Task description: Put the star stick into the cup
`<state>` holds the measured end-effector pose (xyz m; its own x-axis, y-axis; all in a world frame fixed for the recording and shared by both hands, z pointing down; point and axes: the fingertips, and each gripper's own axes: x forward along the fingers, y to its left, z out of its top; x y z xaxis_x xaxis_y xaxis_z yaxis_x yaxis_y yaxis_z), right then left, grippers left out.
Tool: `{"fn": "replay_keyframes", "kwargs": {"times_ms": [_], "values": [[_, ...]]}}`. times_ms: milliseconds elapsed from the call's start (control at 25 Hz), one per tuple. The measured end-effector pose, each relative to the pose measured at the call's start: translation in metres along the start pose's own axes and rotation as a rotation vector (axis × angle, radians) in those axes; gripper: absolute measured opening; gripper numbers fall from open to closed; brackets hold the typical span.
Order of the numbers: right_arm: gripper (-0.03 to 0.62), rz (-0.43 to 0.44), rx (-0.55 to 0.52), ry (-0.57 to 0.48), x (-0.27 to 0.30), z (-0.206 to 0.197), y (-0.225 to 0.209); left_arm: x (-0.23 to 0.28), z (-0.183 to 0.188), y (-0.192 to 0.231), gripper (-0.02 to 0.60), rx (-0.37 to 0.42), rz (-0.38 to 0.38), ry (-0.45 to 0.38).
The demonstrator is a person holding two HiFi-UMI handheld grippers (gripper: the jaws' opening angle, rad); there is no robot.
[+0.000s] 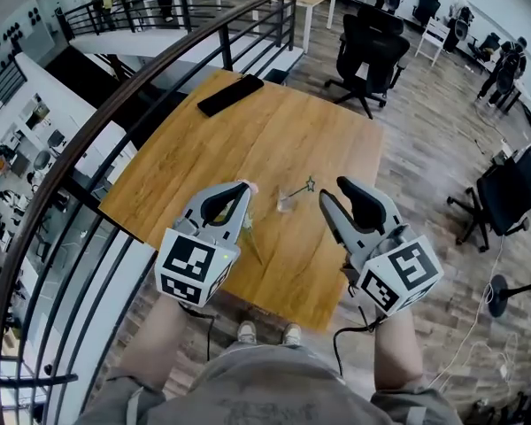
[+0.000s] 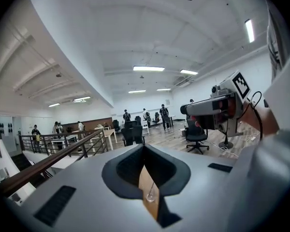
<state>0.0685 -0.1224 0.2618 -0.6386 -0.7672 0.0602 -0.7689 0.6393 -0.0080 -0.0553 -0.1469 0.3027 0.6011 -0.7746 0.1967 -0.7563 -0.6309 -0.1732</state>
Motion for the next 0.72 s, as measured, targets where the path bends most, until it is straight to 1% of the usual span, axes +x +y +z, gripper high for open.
{"fn": "replay_keyframes", "kwargs": {"times_ms": [160,320,400,480,600,720], "values": [[0.108,-0.006,0.000,-0.054,-0.025,0.020,0.010,-0.020,0.020,-0.008,0.016,0.032,-0.003,-0.041],[0.067,-0.009,0.002,-0.076,-0.049,0.022,0.021,-0.037,0.024,-0.018,0.015,0.042,-0.002,-0.060],[0.049,-0.018,0.010,-0.089,-0.059,0.023,0.024,-0.044,0.025,-0.023,0.015,0.049,0.012,-0.066],[0.043,-0.019,0.027,-0.094,-0.066,0.020,0.028,-0.049,0.025,-0.024,0.015,0.060,0.045,-0.077],[0.036,0.007,0.031,-0.067,-0.070,0.006,0.038,-0.058,0.020,-0.027,0.015,0.046,0.071,-0.086],[0.034,0.053,-0.043,0.019,-0.073,-0.016,0.051,-0.066,0.013,-0.032,0.015,0.013,0.089,-0.089]]}}
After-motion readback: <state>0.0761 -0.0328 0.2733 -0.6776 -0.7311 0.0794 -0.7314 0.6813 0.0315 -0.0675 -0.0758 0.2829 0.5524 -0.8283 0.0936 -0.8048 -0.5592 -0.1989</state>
